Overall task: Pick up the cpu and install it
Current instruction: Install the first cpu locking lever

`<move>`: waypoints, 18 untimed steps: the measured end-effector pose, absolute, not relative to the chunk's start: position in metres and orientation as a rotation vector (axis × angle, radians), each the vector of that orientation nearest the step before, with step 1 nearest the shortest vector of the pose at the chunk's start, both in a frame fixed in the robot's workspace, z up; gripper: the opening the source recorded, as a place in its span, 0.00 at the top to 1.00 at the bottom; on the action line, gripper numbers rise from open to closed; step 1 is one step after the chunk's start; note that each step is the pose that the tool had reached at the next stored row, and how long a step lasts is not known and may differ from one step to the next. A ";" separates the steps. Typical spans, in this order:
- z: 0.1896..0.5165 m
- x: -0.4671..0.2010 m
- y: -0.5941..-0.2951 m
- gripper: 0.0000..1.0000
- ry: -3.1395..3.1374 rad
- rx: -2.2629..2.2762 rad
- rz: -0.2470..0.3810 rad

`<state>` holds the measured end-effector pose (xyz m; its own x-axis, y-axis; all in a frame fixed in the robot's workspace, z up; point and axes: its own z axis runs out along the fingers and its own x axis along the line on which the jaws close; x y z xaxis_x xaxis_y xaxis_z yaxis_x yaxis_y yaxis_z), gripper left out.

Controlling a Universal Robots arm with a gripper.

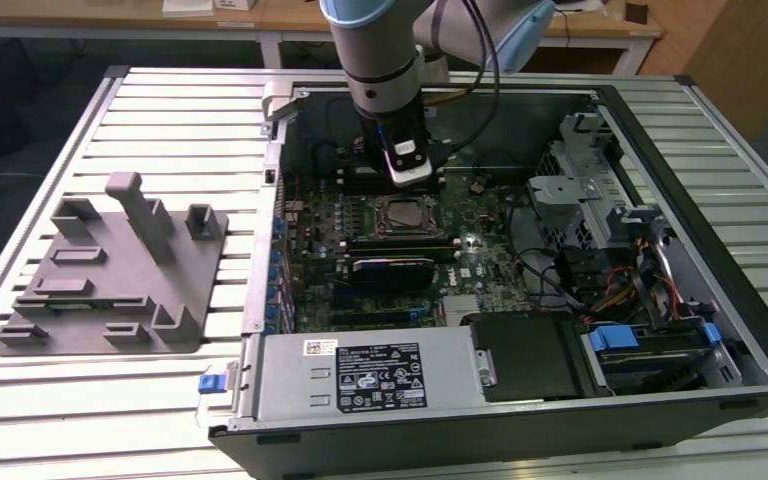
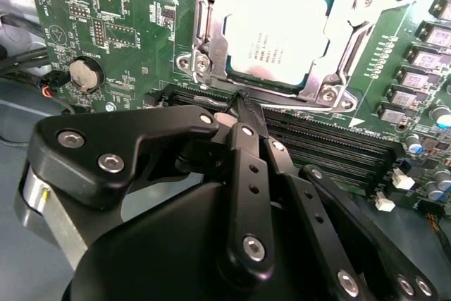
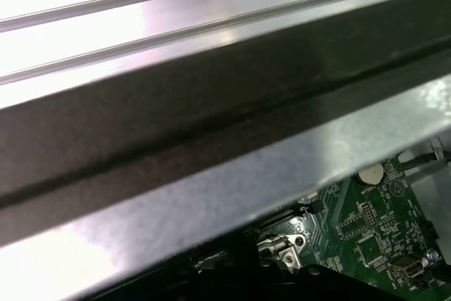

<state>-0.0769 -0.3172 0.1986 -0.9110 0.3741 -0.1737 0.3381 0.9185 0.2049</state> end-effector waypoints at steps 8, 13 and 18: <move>0.196 -0.077 -0.317 0.89 2.868 0.537 0.251; 0.196 -0.077 -0.317 0.89 2.868 0.536 0.251; 0.195 -0.077 -0.317 0.89 2.865 0.530 0.251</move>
